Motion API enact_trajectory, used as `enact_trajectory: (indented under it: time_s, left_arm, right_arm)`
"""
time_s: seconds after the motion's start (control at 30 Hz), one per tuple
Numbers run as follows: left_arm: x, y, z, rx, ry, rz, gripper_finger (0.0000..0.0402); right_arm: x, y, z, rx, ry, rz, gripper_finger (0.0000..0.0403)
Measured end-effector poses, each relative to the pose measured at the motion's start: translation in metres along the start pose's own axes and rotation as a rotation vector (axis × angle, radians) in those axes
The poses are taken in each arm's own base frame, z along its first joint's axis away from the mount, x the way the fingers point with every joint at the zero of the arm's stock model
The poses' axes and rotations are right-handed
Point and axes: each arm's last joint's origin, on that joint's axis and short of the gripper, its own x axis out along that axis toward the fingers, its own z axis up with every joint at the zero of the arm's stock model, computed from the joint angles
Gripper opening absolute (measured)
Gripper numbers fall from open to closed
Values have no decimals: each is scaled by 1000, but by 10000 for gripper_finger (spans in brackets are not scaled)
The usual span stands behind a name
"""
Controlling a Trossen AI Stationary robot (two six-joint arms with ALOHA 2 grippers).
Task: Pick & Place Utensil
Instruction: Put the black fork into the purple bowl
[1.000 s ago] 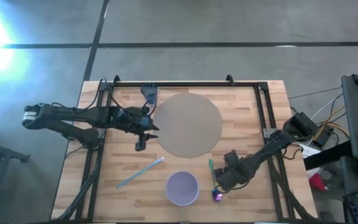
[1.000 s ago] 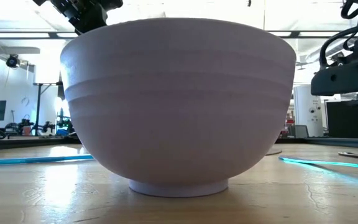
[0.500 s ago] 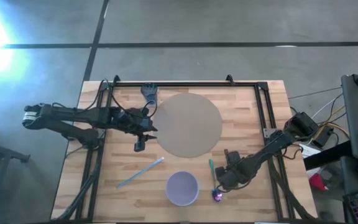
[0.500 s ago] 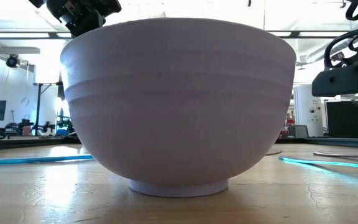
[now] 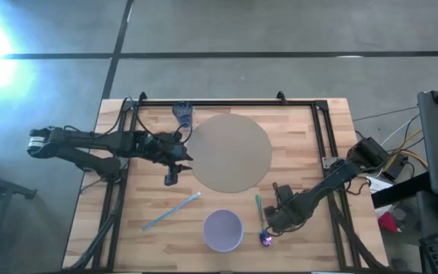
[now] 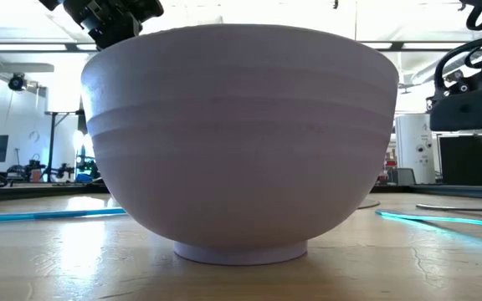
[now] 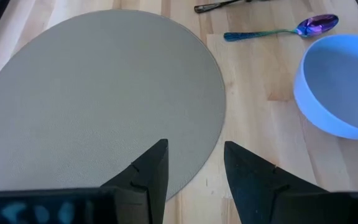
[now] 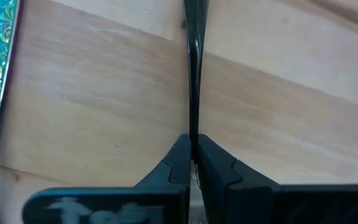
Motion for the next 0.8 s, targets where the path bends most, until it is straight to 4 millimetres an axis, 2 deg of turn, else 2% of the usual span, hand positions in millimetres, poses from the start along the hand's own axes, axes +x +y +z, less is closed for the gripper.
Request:
enact_trajectory:
  time_s: [0.5,0.8]
  left_arm:
    - [0,0,2,-68,-23,-1,147]
    - [0,0,8,-84,-78,-3,147]
  right_arm:
    - [-12,3,1,-145,-29,12,11]
    - [-33,-2,5,-194,-88,113,11]
